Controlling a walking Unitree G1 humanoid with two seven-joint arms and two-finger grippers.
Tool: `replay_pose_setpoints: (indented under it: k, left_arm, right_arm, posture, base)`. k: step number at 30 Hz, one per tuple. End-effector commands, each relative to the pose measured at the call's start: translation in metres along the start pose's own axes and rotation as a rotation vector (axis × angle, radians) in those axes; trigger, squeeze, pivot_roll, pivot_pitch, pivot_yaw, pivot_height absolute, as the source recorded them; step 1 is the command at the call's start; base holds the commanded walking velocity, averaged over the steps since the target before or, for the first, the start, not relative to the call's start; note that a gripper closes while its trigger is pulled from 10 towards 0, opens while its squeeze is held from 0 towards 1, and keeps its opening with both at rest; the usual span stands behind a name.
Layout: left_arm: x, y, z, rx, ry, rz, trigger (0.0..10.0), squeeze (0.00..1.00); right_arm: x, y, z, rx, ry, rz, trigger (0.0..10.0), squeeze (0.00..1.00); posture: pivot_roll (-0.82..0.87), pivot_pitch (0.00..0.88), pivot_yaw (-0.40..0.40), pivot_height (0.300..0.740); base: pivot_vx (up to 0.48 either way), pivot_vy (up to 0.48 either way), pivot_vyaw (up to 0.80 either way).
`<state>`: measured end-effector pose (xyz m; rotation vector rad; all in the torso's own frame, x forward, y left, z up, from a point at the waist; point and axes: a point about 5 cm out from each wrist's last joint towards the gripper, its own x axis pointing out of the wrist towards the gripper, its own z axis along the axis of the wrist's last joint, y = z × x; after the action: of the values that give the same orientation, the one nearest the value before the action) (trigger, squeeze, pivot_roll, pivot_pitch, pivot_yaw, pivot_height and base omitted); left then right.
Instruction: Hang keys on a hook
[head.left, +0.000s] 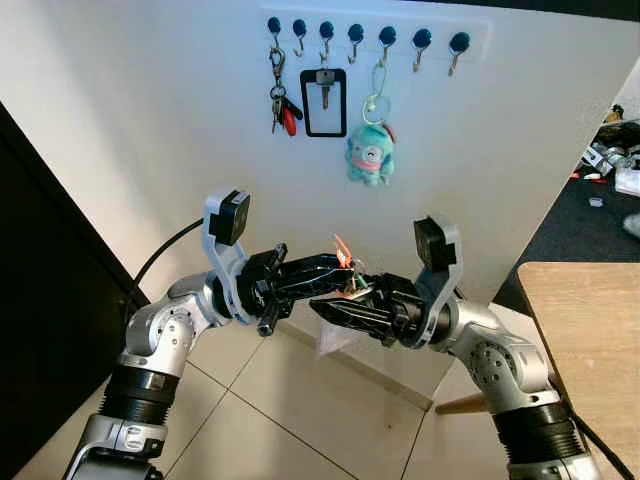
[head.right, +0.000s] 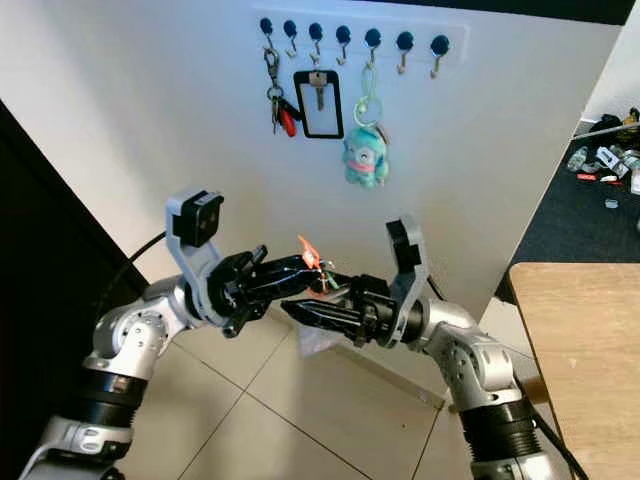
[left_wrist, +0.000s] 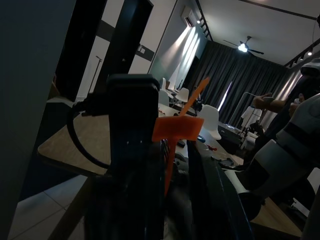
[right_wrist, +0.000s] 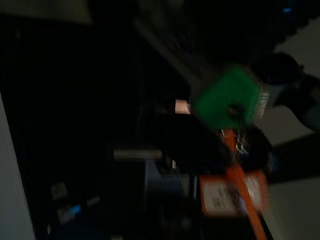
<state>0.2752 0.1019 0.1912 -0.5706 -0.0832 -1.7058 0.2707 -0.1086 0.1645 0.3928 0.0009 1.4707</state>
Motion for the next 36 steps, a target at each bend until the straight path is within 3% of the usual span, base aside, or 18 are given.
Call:
replay_pose_setpoints:
  k: [1,15,21,22,23,33,36]
  left_arm:
    - [0.002,-0.002,0.001,0.012,-0.005,-0.008,10.0,0.0]
    - [0.001,0.0,0.0,0.018,0.001,0.002,10.0,0.0]
    - [-0.004,0.012,-0.003,0.037,0.003,0.121,10.0,0.0]
    - [-0.006,0.017,-0.005,0.035,-0.004,0.16,10.0,0.47]
    - [-0.008,0.02,-0.005,0.034,-0.011,0.194,10.0,1.0]
    - [-0.016,0.026,-0.008,0.039,-0.016,0.255,10.0,1.0]
    - [-0.028,0.031,-0.009,0.05,-0.026,0.334,10.0,1.0]
  right_arm:
    - [0.001,-0.001,-0.003,0.0,0.015,0.001,0.0,0.0]
    - [0.002,-0.003,0.002,-0.02,-0.025,-0.019,0.0,0.0]
    - [0.002,-0.003,0.004,-0.024,-0.042,-0.018,0.0,0.0]
    - [0.002,-0.003,0.004,-0.025,-0.046,-0.018,0.0,0.0]
    - [0.002,-0.003,0.005,-0.026,-0.048,-0.018,0.0,0.0]
    - [0.004,-0.001,0.006,-0.028,-0.054,-0.005,0.0,0.0]
    - [0.004,0.0,0.006,-0.031,-0.057,0.0,0.0,0.0]
  posture:
    - [-0.14,0.045,0.099,0.74]
    - [-0.15,0.047,0.102,0.74]
    - [-0.15,0.047,0.104,0.74]
    - [-0.15,0.047,0.104,0.74]
    - [-0.14,0.045,0.102,0.74]
    - [-0.14,0.045,0.102,0.74]
    - [-0.14,0.044,0.103,0.74]
  base:
    - [0.0,0.0,0.0]
    - [0.0,0.0,0.0]
    - [0.0,0.0,0.0]
    - [0.0,0.0,0.0]
    - [0.0,0.0,0.0]
    - [0.0,0.0,0.0]
    - [0.0,0.0,0.0]
